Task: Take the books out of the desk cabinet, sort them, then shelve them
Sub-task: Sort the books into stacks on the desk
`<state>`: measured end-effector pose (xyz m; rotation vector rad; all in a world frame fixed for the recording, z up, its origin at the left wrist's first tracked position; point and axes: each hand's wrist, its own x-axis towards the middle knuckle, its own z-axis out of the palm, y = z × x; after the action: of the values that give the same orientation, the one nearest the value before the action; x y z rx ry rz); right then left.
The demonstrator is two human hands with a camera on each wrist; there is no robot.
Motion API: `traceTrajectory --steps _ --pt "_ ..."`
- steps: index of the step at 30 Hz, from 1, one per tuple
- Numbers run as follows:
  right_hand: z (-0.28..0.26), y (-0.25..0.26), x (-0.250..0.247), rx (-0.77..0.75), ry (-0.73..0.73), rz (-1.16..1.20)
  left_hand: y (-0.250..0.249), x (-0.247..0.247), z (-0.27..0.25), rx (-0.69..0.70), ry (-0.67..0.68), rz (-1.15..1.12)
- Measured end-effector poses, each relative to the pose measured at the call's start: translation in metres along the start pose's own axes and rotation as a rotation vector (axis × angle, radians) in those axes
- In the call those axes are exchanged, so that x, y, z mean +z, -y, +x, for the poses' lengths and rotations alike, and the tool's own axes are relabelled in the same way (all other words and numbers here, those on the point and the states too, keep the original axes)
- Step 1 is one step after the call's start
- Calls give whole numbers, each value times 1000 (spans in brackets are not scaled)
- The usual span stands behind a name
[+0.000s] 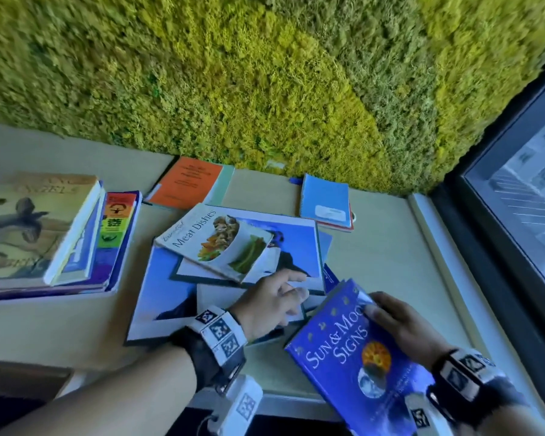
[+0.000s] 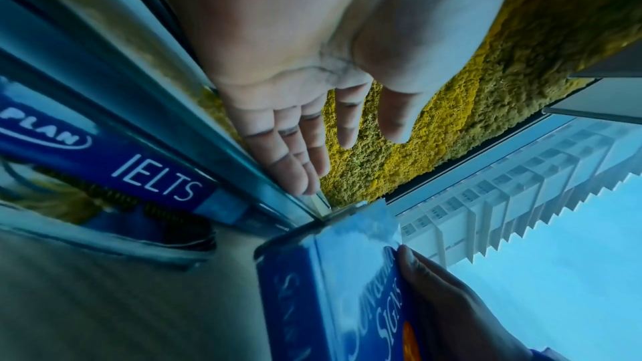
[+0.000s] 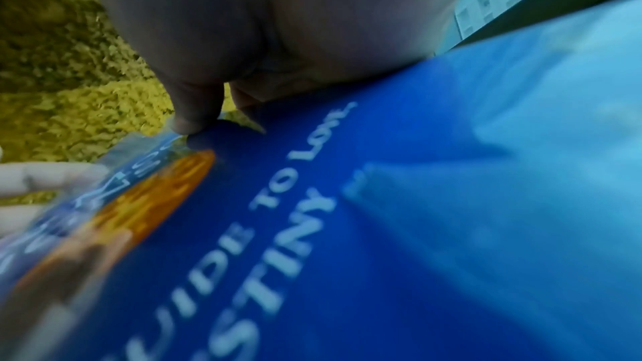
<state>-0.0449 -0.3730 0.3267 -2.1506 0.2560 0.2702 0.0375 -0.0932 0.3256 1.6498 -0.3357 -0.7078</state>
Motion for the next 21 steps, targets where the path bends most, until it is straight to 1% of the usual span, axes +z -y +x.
traceTrajectory --steps 3,6,9,10,12,15,17,18,19,21 --pt "4 14 -23 9 -54 52 0 -2 6 13 -32 -63" --pt "9 31 -46 14 -71 -10 9 -8 9 -65 -21 -96" --pt "15 50 -65 14 -86 -5 14 -11 7 -121 1 -139" --pt "20 57 -68 10 -96 29 14 -13 8 -126 16 -157" --pt "35 71 -65 12 -134 180 10 -16 9 -114 67 -188" --pt "60 108 -37 6 -183 409 -1 -25 13 -31 104 -210" --pt "80 133 -10 35 -217 523 -6 -42 14 42 50 -238" --pt "90 145 5 50 -218 583 -8 -56 14 89 -1 -262" --pt "100 159 19 72 -197 633 -9 -72 12 135 -69 -281" --pt "120 182 46 90 -164 689 -9 -108 3 180 -221 -318"
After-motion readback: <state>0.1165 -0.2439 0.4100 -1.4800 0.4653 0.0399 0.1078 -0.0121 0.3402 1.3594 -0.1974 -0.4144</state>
